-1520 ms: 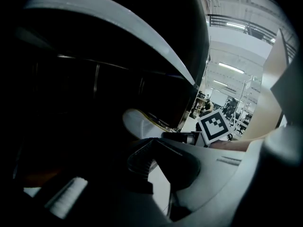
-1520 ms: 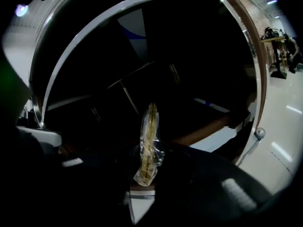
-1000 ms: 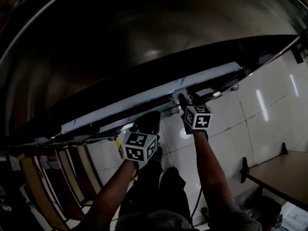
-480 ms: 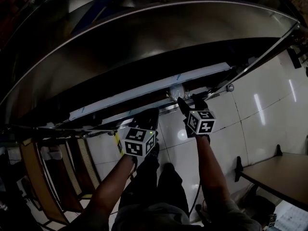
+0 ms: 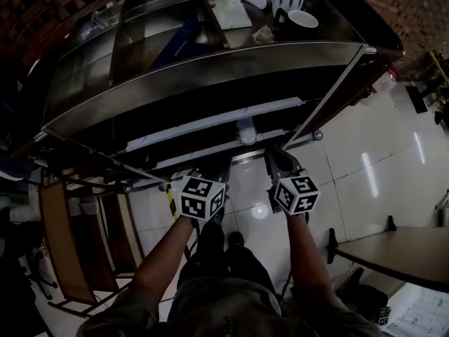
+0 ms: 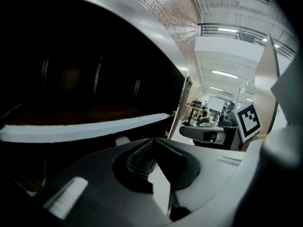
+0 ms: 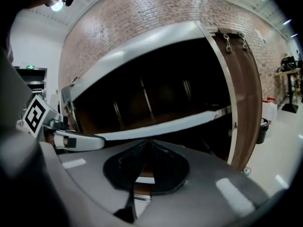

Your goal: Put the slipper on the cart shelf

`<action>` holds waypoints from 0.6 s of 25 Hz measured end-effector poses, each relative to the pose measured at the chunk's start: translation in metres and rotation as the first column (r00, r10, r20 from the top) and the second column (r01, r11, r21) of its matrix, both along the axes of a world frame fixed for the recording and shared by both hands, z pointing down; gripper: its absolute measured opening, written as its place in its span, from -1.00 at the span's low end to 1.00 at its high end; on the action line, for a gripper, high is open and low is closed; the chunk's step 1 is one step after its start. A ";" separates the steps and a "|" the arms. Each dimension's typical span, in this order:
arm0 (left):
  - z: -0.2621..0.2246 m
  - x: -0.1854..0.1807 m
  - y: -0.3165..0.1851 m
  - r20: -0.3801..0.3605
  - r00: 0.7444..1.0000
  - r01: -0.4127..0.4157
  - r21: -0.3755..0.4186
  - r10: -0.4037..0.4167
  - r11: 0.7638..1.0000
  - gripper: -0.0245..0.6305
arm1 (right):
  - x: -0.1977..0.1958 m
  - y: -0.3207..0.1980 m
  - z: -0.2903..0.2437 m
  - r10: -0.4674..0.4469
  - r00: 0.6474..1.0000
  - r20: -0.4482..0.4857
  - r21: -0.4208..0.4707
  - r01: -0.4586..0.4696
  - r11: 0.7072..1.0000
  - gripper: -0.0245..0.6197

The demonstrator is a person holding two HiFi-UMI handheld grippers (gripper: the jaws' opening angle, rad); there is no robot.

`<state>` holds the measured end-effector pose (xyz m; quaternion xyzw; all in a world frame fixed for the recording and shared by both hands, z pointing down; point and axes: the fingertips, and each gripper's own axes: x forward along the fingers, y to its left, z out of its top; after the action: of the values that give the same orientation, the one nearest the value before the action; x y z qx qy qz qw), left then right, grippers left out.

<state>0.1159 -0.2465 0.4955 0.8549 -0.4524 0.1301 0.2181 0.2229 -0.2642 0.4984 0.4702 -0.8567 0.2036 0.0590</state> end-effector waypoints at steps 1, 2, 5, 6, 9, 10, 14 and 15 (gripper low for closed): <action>-0.013 0.001 0.006 0.004 1.000 -0.002 0.013 0.002 1.000 -0.90 | -0.001 0.008 -0.017 -0.009 1.000 0.008 0.014 0.008 1.000 -0.92; -0.025 0.001 0.012 0.009 1.000 -0.004 0.024 0.004 1.000 -0.90 | -0.002 0.015 -0.033 -0.017 1.000 0.013 0.029 0.017 0.999 -0.92; -0.058 0.003 0.029 0.007 1.000 -0.003 0.051 0.003 0.999 -0.90 | -0.004 0.036 -0.076 -0.044 0.999 0.020 0.072 0.042 0.997 -0.92; -0.069 0.004 0.035 0.005 1.000 -0.002 0.062 0.002 0.998 -0.90 | -0.004 0.042 -0.089 -0.051 0.998 0.023 0.086 0.049 0.995 -0.92; -0.101 0.005 0.049 -0.001 1.000 0.002 0.099 -0.002 0.995 -0.90 | -0.009 0.061 -0.126 -0.083 0.996 0.037 0.131 0.078 0.988 -0.92; -0.110 0.005 0.054 -0.004 1.000 0.002 0.111 -0.002 0.994 -0.90 | -0.012 0.067 -0.137 -0.097 0.994 0.042 0.145 0.090 0.985 -0.92; -0.146 0.005 0.071 -0.012 1.000 -0.002 0.166 0.004 0.986 -0.90 | -0.022 0.087 -0.173 -0.135 0.990 0.047 0.201 0.123 0.972 -0.92; -0.154 0.006 0.073 -0.015 1.000 -0.002 0.180 0.005 0.984 -0.90 | -0.024 0.090 -0.181 -0.143 0.989 0.044 0.214 0.130 0.968 -0.92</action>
<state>0.1221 -0.1738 0.3420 0.8729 -0.4590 0.0823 0.1432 0.1993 -0.1747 0.3179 0.4076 -0.9051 0.1212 -0.0025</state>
